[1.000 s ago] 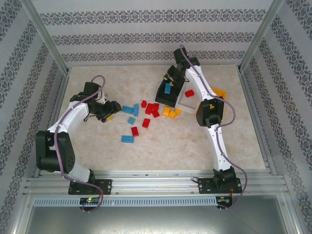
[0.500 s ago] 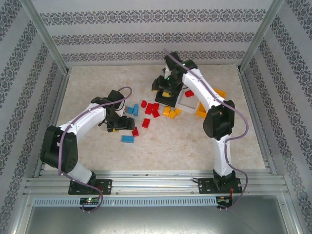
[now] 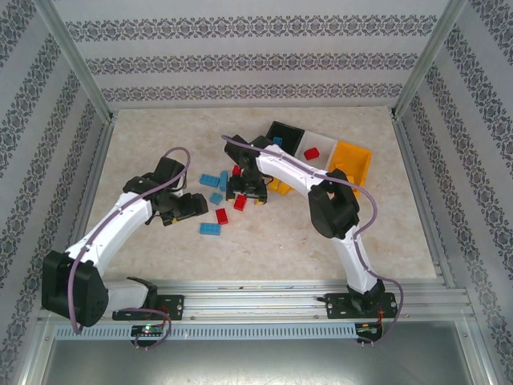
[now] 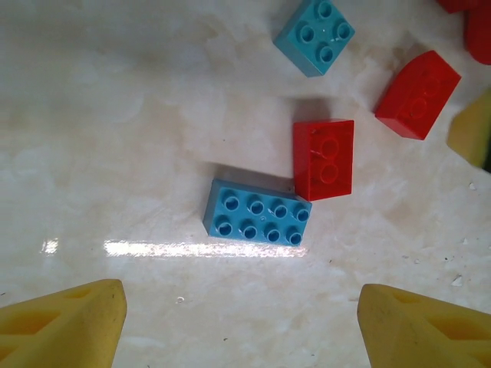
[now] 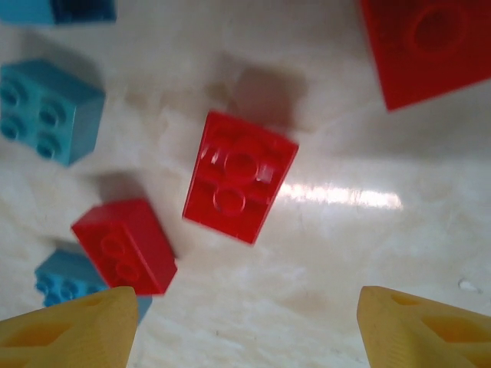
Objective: Sort the legos into containers by color
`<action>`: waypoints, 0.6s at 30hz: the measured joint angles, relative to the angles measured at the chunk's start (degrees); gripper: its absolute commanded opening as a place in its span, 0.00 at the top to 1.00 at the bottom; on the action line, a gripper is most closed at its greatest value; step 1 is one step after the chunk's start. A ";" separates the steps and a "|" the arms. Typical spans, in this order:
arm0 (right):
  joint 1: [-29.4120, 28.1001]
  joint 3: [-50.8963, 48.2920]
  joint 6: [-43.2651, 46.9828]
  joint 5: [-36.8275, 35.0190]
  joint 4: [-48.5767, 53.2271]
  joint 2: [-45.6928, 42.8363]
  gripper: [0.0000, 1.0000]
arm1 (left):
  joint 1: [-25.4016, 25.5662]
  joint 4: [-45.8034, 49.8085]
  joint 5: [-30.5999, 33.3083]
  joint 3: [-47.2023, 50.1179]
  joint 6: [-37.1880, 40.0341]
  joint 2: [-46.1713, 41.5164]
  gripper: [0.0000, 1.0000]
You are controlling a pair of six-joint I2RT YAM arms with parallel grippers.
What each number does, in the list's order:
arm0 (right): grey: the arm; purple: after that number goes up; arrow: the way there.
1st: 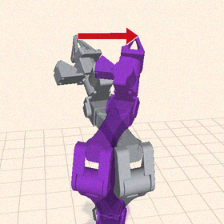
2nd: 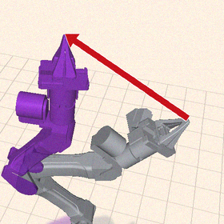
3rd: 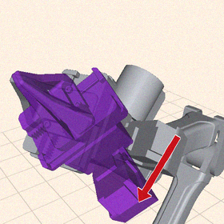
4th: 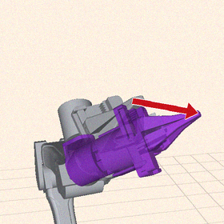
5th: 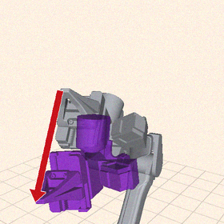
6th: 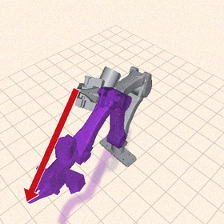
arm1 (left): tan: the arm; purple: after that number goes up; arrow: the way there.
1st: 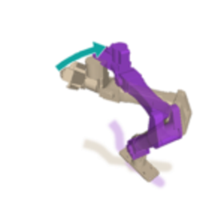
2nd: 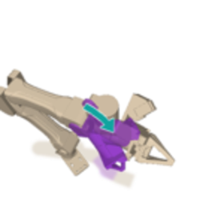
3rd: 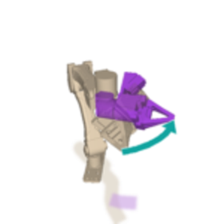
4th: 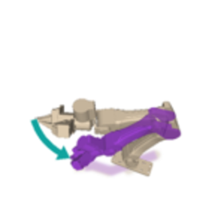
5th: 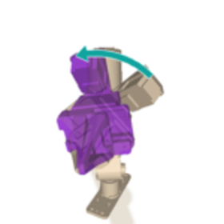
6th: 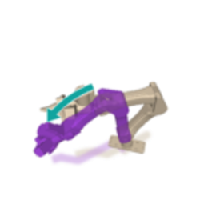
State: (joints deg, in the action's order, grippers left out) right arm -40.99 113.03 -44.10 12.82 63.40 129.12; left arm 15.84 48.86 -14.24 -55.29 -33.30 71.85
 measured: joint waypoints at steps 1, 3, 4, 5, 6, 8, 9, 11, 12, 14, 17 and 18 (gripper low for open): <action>0.00 1.14 -0.59 -0.61 0.07 1.22 0.27 | -0.24 0.00 -0.02 0.35 -0.09 -0.83 0.20; 0.00 3.06 -1.20 -1.79 0.09 3.34 0.28 | -0.61 0.02 -0.02 0.76 -0.20 -2.01 0.20; -0.02 4.13 -1.57 -2.47 0.13 4.50 0.30 | -0.90 0.02 -0.04 0.90 -0.17 -2.47 0.20; -0.02 4.90 -1.97 -2.99 0.26 5.31 0.31 | -1.03 0.02 -0.02 1.03 -0.17 -2.82 0.20; -0.02 6.19 -2.25 -3.41 0.66 6.43 0.32 | -1.36 0.04 -0.09 1.16 -0.17 -3.13 0.20; -0.02 8.92 -2.64 -4.15 1.16 8.48 0.36 | -1.77 0.04 -0.13 1.38 -0.17 -3.52 0.21; -0.02 10.10 -2.67 -4.52 1.18 9.49 0.38 | -2.08 0.04 -0.26 1.55 -0.15 -3.65 0.21; -0.02 11.43 -2.97 -4.66 1.18 10.82 0.46 | -2.34 0.09 -0.31 1.77 -0.13 -3.69 0.21; -0.04 11.76 -3.32 -4.68 1.20 11.32 0.49 | -2.36 0.15 -0.28 1.86 -0.13 -3.72 0.22; -0.04 11.82 -3.85 -4.70 1.22 12.04 0.57 | -2.45 0.17 -0.46 1.86 -0.13 -3.69 0.23; -0.04 11.82 -4.00 -4.74 1.77 12.85 0.71 | -2.43 -0.02 -1.36 1.86 -0.24 -3.41 0.23; -0.04 11.82 -4.02 -4.72 1.62 12.72 0.75 | -2.32 -0.22 -1.68 1.86 -0.31 -2.97 0.24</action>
State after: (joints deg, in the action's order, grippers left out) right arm -41.04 124.86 -48.12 8.10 65.01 141.84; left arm 13.52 48.64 -15.92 -53.43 -33.61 68.88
